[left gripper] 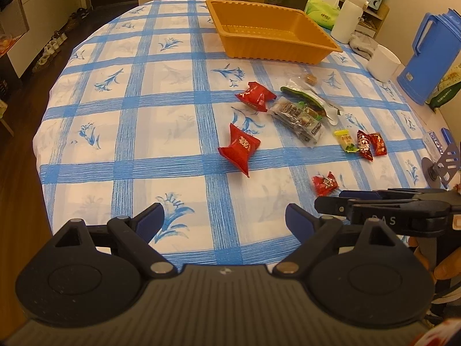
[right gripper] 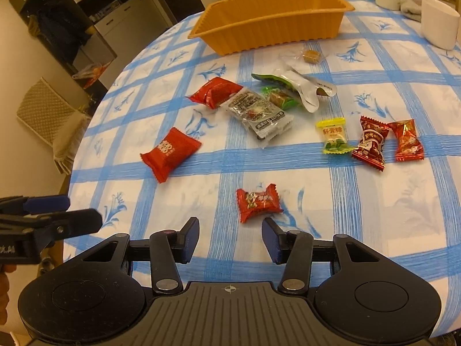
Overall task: Organize snacks
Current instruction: 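Grasp the small red candy with the right tool while the left tool grasps the large red candy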
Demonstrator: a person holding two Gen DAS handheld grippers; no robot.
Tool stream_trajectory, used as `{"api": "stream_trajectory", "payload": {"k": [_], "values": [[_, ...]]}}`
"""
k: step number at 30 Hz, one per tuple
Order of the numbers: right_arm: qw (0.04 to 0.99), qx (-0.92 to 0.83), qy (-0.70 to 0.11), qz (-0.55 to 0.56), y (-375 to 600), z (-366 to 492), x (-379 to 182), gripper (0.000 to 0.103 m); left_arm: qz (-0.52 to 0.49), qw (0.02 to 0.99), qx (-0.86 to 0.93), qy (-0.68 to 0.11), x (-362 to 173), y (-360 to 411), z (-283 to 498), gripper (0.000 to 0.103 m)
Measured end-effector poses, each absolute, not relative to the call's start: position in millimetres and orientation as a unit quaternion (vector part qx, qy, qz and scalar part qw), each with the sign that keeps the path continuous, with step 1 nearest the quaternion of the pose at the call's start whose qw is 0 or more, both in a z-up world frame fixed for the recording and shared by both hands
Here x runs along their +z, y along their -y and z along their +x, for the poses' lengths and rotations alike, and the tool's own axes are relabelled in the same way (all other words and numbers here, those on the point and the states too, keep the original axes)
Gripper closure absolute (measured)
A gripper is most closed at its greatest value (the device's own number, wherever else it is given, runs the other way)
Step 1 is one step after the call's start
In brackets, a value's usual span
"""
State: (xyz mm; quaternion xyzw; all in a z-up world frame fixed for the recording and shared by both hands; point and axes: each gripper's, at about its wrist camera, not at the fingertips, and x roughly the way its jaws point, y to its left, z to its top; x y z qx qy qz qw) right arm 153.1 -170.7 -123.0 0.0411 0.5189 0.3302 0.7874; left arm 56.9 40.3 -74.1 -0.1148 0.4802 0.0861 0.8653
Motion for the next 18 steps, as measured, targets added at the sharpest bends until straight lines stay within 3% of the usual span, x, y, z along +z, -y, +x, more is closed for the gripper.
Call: {"api": "stream_trajectory", "payload": {"k": [10, 18], "values": [[0.795, 0.318, -0.516, 0.034, 163, 171, -130, 0.055, -0.12, 0.862, 0.098, -0.483, -77, -44, 65, 0.013], [0.804, 0.324, -0.499, -0.02, 154, 174, -133, 0.071, -0.12, 0.861, 0.099, -0.483, -81, -45, 72, 0.013]]}}
